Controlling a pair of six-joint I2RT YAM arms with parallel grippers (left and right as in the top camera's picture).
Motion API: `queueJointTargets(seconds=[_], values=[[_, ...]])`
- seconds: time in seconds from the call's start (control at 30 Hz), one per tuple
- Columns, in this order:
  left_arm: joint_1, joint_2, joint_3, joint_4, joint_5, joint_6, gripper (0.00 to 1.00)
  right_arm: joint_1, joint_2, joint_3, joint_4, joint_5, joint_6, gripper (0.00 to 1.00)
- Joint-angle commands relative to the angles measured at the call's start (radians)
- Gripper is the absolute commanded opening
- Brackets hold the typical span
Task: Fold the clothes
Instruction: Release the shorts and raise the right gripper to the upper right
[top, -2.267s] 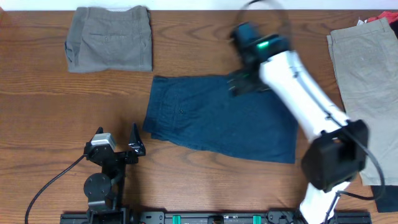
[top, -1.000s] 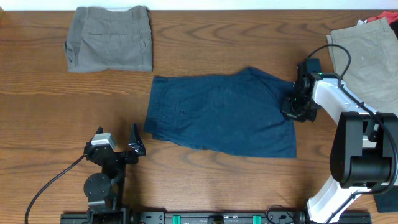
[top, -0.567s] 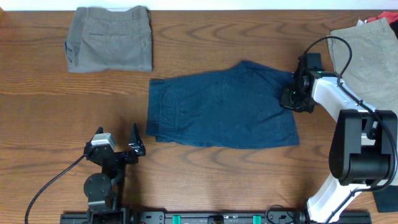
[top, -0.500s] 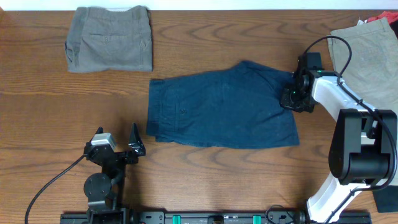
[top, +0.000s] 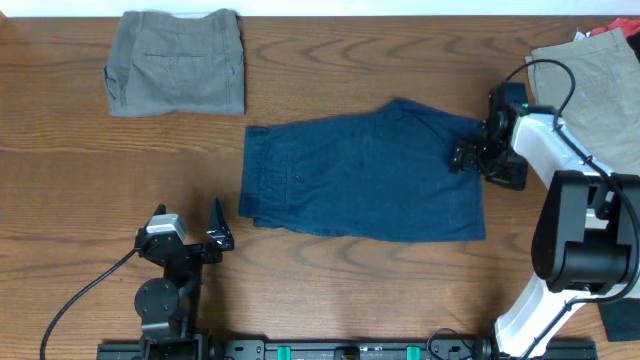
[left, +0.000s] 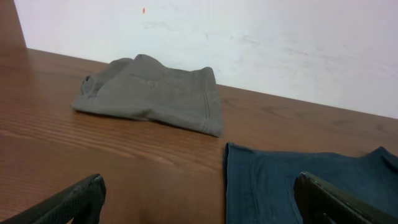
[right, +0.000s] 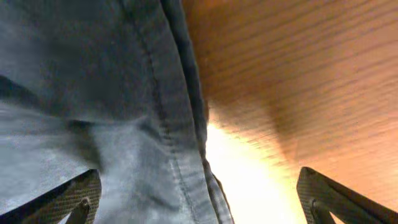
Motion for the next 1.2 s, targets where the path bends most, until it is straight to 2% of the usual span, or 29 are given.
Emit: queueJointTargets(seconds=[0.0, 0.17, 0.3, 0.47, 1.17], values=[[0.005, -0.006, -0.019, -0.030, 0.007, 0.006, 0.98, -0.025, 0.005, 0.114, -0.049, 0.019, -0.005, 0.99], [0.005, -0.006, -0.019, -0.030, 0.007, 0.006, 0.98, -0.056, 0.004, 0.243, -0.080, 0.030, 0.002, 0.99], [0.005, -0.006, -0.019, -0.030, 0.007, 0.006, 0.98, -0.105, 0.004, 0.304, 0.035, 0.070, 0.001, 0.99], [0.005, -0.006, -0.019, -0.030, 0.007, 0.006, 0.98, -0.171, 0.005, 0.308, 0.149, 0.069, 0.001, 0.99], [0.005, -0.006, -0.019, -0.030, 0.007, 0.006, 0.98, -0.198, 0.005, 0.307, 0.143, 0.069, 0.001, 0.99]])
